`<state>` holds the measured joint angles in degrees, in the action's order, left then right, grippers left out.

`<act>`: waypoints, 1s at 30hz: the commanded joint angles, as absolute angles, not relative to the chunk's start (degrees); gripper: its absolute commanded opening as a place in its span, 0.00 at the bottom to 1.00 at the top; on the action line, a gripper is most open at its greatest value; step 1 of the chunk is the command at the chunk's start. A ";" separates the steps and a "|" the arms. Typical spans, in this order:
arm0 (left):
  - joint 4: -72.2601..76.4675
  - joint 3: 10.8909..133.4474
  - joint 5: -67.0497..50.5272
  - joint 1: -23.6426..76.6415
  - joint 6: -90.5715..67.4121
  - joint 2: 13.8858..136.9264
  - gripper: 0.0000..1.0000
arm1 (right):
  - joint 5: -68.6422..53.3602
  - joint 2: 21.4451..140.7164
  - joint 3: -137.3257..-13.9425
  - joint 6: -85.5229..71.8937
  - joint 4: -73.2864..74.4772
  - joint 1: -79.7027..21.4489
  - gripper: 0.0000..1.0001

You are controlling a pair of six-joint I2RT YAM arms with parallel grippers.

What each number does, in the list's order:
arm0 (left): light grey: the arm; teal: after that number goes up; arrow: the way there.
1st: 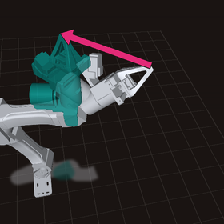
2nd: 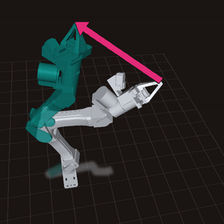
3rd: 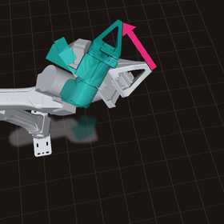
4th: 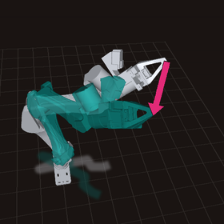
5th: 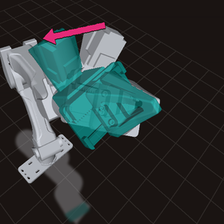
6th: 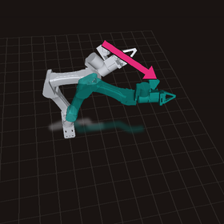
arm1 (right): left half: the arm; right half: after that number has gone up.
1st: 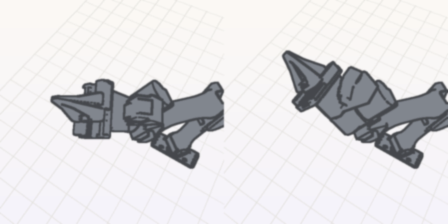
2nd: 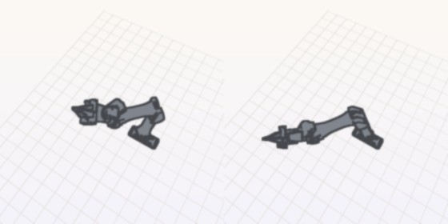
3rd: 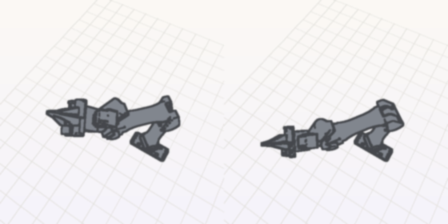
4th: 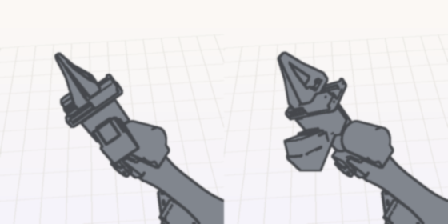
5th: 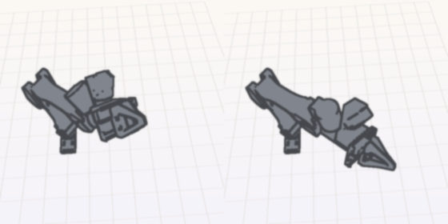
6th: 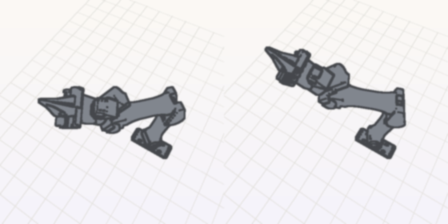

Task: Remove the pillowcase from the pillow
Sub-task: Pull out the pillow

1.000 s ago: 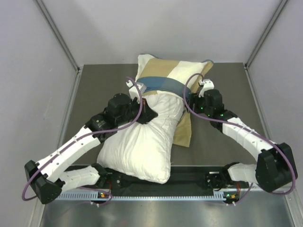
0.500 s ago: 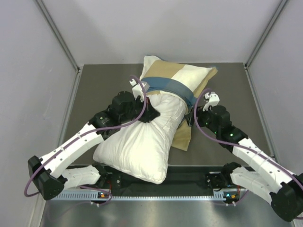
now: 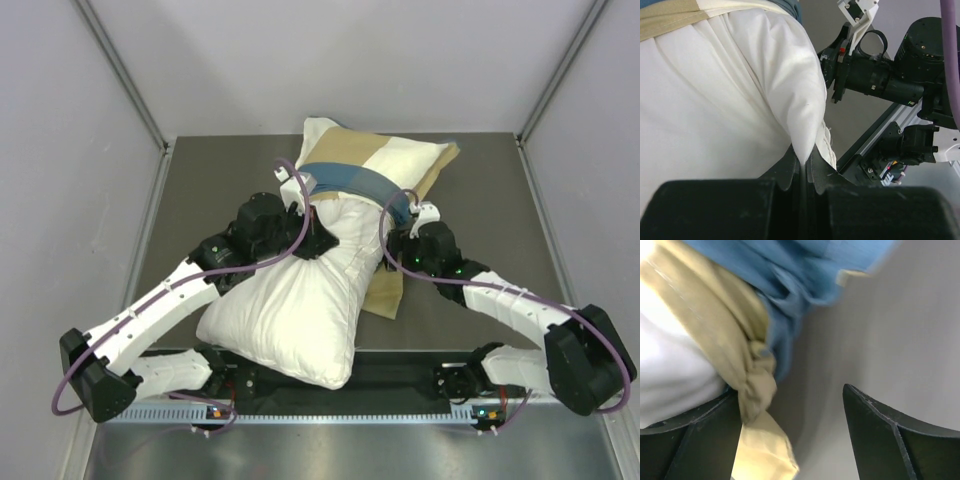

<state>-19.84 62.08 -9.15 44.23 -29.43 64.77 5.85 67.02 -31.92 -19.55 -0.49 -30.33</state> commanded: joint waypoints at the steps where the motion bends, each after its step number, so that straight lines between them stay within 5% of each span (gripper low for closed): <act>1: -16.87 64.51 -11.87 44.47 -29.53 61.96 0.00 | -1.38 68.90 -34.02 -18.72 -13.93 -31.02 0.76; 4: -17.58 63.55 -11.52 44.38 -28.04 61.79 0.00 | -8.84 69.08 -30.86 -20.65 -21.86 -31.11 0.70; 8: -19.42 62.40 -9.33 44.38 -24.79 62.05 0.00 | -14.49 69.26 -26.64 -21.88 -34.33 -31.11 0.18; 10: -20.65 62.31 -8.62 44.38 -23.82 62.84 0.04 | -16.95 69.00 -24.79 -22.93 -37.34 -31.11 0.01; 12: -20.83 62.84 -8.52 44.47 -23.03 63.80 0.24 | -19.93 68.38 -22.86 -24.42 -43.64 -31.03 0.00; 14: -20.48 63.98 -8.79 44.73 -22.33 64.68 0.58 | -21.70 68.12 -22.06 -26.88 -47.18 -31.11 0.00; 18: -20.65 72.56 -5.99 47.63 -19.26 69.33 0.78 | -25.39 69.17 -23.90 -29.61 -51.85 -31.29 0.00; 25: -27.07 85.69 7.71 54.40 -13.28 80.94 0.94 | -25.75 68.82 -26.63 -31.29 -52.73 -32.43 0.00; 30: -28.57 85.69 12.48 55.19 -12.04 86.74 0.97 | -25.58 66.45 -26.37 -31.38 -51.68 -33.48 0.00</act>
